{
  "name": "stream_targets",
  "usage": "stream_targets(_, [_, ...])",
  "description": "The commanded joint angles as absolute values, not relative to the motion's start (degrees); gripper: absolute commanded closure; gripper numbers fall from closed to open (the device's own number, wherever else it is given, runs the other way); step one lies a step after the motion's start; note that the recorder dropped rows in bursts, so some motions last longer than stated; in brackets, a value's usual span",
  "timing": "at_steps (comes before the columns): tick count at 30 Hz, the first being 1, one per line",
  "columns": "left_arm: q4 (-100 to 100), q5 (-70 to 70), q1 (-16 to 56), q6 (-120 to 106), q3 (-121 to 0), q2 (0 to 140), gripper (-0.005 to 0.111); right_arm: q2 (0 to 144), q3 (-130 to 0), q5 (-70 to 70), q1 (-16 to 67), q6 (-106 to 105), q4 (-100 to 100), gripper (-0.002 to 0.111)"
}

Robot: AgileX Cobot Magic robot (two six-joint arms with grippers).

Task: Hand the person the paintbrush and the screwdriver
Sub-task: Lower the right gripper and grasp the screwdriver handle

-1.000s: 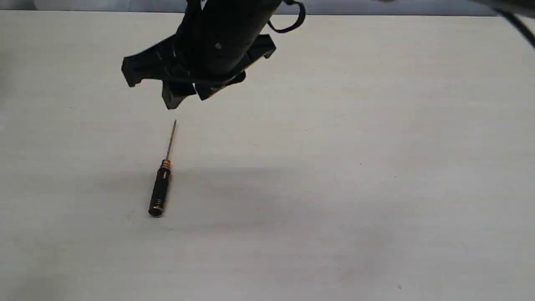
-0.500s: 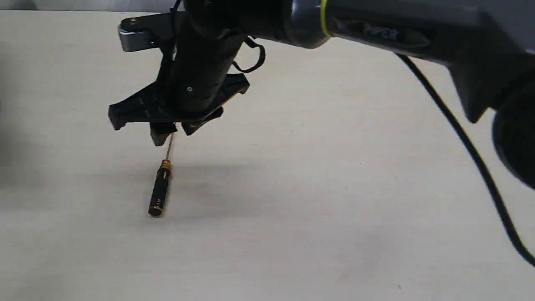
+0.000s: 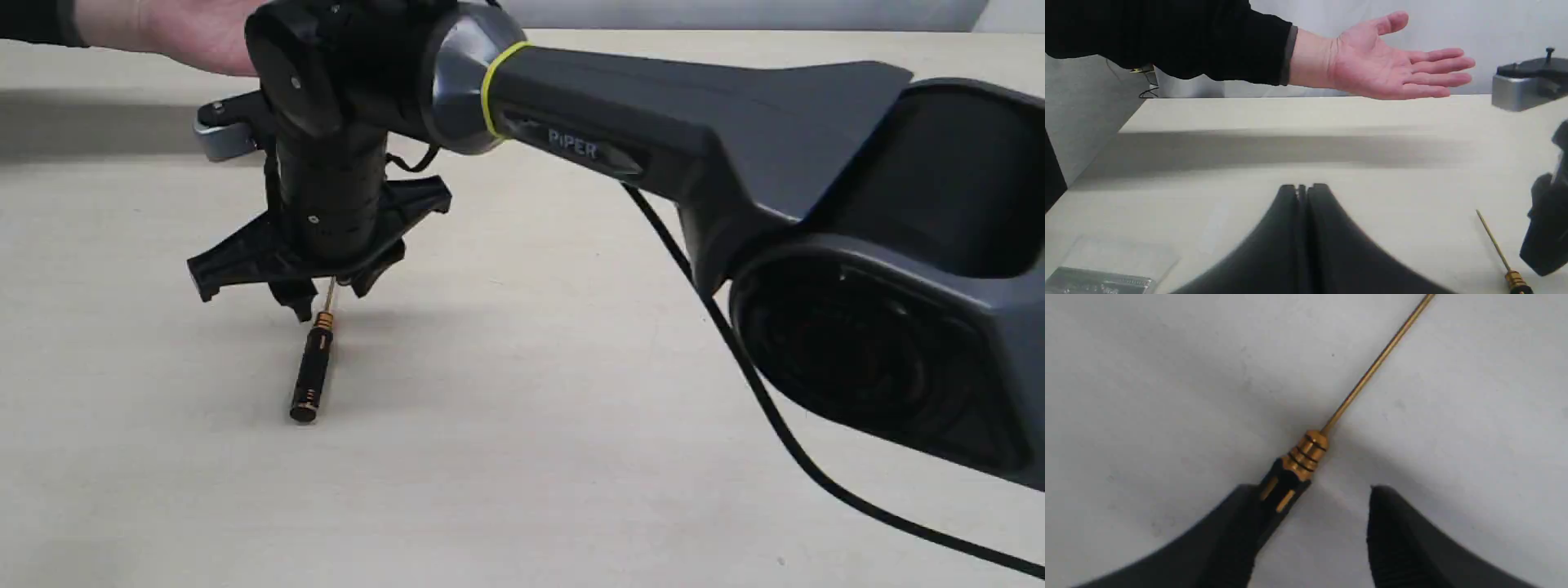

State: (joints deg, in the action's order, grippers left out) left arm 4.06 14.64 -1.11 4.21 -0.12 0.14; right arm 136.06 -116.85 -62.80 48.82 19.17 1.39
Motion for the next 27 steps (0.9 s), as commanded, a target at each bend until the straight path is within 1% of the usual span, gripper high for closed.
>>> stream_targets(1, [3.88,14.33,-0.64,4.32,0.00,0.00,0.107,137.55,-117.22,-63.06,48.75,20.22,1.52,0.063])
stream_targets(12, [3.88,14.33,-0.64,4.32,0.00,0.00,0.107,139.96,-117.22,-60.76,48.78,20.34,4.20,0.063])
stream_targets(27, [3.98,14.18,-0.64,4.32,0.00,0.00,0.107,137.85,-117.22,-61.38,48.93,20.34,6.85,0.063])
